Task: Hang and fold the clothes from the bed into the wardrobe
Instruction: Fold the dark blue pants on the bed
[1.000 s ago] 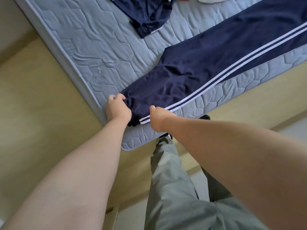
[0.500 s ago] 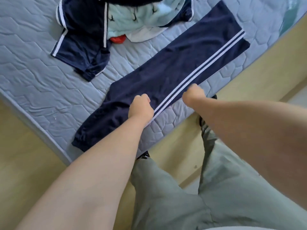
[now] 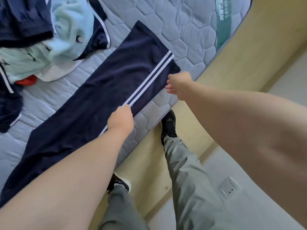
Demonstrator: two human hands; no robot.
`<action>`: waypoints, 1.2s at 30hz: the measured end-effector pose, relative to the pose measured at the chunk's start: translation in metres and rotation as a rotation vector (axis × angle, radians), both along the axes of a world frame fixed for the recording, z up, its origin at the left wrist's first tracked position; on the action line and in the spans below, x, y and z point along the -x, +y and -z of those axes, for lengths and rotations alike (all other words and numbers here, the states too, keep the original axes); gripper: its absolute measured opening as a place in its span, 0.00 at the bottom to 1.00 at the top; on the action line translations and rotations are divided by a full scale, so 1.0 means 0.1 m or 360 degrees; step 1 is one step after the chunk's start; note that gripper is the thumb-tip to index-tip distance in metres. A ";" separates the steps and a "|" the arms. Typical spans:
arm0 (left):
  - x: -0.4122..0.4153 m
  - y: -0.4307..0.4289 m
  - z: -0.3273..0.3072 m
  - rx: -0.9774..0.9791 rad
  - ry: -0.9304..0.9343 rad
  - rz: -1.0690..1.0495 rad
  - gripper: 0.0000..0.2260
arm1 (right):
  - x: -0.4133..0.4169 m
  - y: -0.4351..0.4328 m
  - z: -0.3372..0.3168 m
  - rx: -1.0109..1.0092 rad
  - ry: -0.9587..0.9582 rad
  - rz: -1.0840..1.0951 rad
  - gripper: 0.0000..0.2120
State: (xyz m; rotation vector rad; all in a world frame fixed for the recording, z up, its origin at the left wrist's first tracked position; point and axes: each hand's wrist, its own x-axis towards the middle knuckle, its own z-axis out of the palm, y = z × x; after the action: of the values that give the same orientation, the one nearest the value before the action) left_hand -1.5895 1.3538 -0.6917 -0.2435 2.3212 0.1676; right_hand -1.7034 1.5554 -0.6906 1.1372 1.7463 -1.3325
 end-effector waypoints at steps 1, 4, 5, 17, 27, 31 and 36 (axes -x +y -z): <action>0.03 0.01 0.03 0.0038 0.0005 0.0034 0.04 | 0.06 0.01 0.06 0.0043 0.0009 0.0026 0.03; 0.11 0.02 0.10 0.0089 0.0006 0.0144 0.05 | 0.21 -0.02 0.18 0.0151 0.0048 0.0119 0.06; 0.12 0.01 0.13 0.0097 -0.0002 0.0172 0.06 | 0.26 -0.05 0.21 0.0167 0.0043 0.0149 0.05; 0.23 -0.06 0.46 0.0175 -0.0049 0.0262 0.13 | 0.53 -0.09 0.57 -0.0115 0.0118 0.0296 0.07; 0.05 -0.23 0.52 0.0296 -0.0176 0.0376 0.22 | 0.49 -0.09 0.55 -0.0058 0.0308 0.0350 0.08; -0.03 -0.28 0.57 0.0285 -0.0126 0.0307 0.22 | 0.45 -0.13 0.51 -0.0089 0.0380 0.0417 0.08; -0.05 -0.28 0.59 0.0143 0.0120 0.0205 0.15 | 0.43 -0.19 0.45 -0.0140 0.0418 0.0529 0.07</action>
State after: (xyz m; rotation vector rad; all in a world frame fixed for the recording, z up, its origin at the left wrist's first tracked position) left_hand -1.5842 1.3262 -0.7506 -0.1336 2.4136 0.0082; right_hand -1.7462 1.5361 -0.7355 1.4008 1.8732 -1.6809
